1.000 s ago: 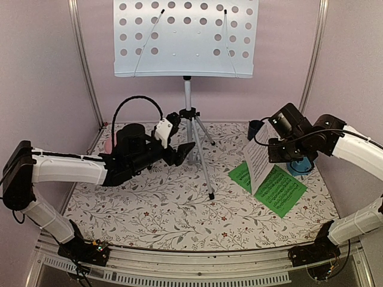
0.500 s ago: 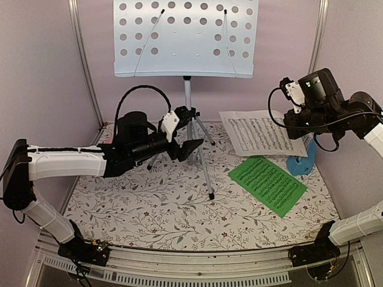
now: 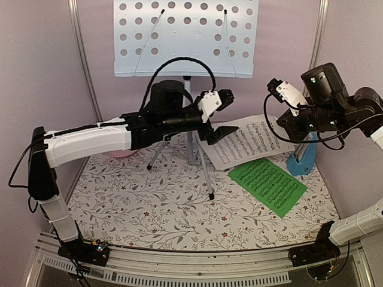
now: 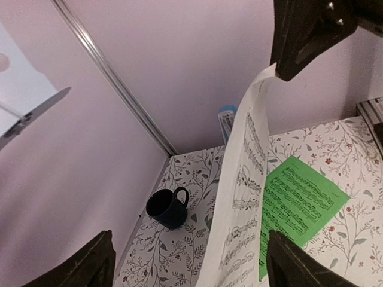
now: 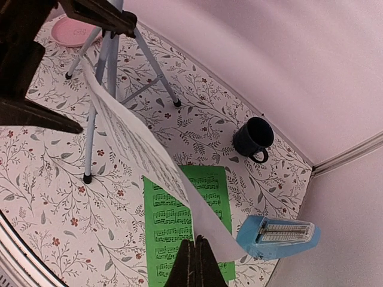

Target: Set up the instrument practice props

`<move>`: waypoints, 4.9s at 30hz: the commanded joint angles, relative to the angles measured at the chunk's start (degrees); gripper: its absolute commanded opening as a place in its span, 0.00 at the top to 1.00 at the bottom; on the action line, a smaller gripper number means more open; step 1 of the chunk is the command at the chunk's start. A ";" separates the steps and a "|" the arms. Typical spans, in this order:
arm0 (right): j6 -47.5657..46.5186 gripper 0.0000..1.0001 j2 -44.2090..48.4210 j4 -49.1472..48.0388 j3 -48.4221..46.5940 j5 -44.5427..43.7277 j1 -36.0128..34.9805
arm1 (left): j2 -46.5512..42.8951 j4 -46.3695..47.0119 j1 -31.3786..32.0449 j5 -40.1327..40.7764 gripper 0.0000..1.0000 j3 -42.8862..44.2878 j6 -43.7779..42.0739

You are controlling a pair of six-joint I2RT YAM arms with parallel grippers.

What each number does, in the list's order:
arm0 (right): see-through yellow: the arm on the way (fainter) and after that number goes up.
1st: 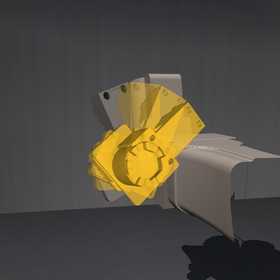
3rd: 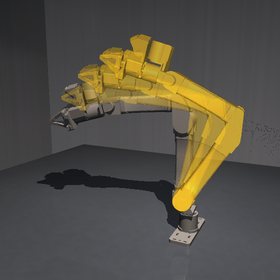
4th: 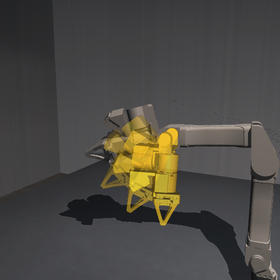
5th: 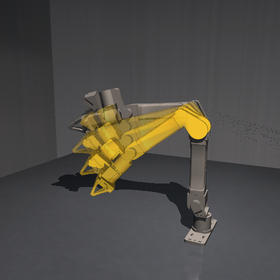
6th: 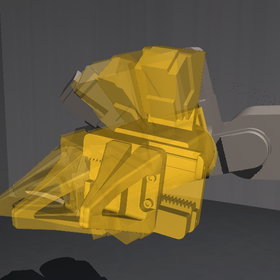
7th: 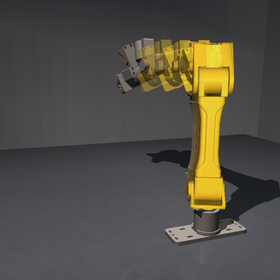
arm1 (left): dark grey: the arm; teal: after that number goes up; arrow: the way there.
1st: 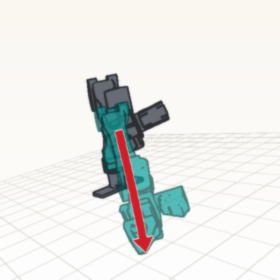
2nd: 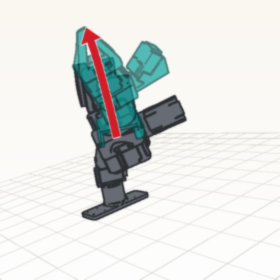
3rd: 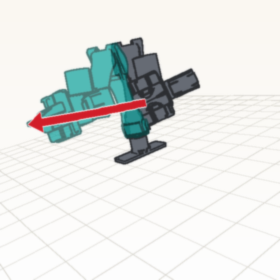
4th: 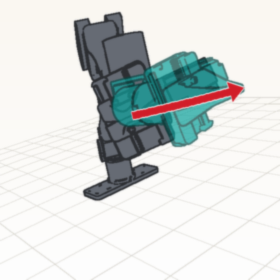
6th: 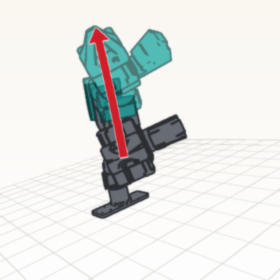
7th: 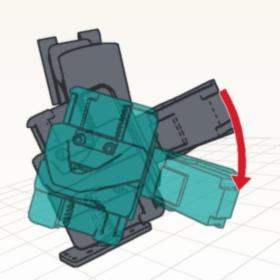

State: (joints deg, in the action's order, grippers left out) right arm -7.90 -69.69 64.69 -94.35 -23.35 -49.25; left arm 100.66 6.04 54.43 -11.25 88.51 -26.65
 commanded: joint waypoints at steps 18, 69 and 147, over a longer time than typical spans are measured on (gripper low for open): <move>-1.21 0.48 4.74 -10.99 2.27 1.90 -5.22 | 5.18 -11.94 3.57 1.19 1.00 6.16 -2.83; 10.14 0.70 6.00 -79.56 31.77 47.08 -3.46 | -26.01 47.15 -15.28 -34.00 1.00 -33.53 51.55; -1.36 1.00 -30.59 -64.92 -29.60 25.18 9.00 | -19.01 17.51 -11.00 17.93 1.00 1.80 5.84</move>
State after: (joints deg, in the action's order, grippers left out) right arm -7.11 -97.86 -0.73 -119.35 -0.49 -40.42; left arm 82.15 18.28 43.22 9.72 90.32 -19.94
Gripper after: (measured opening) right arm 0.013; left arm 0.018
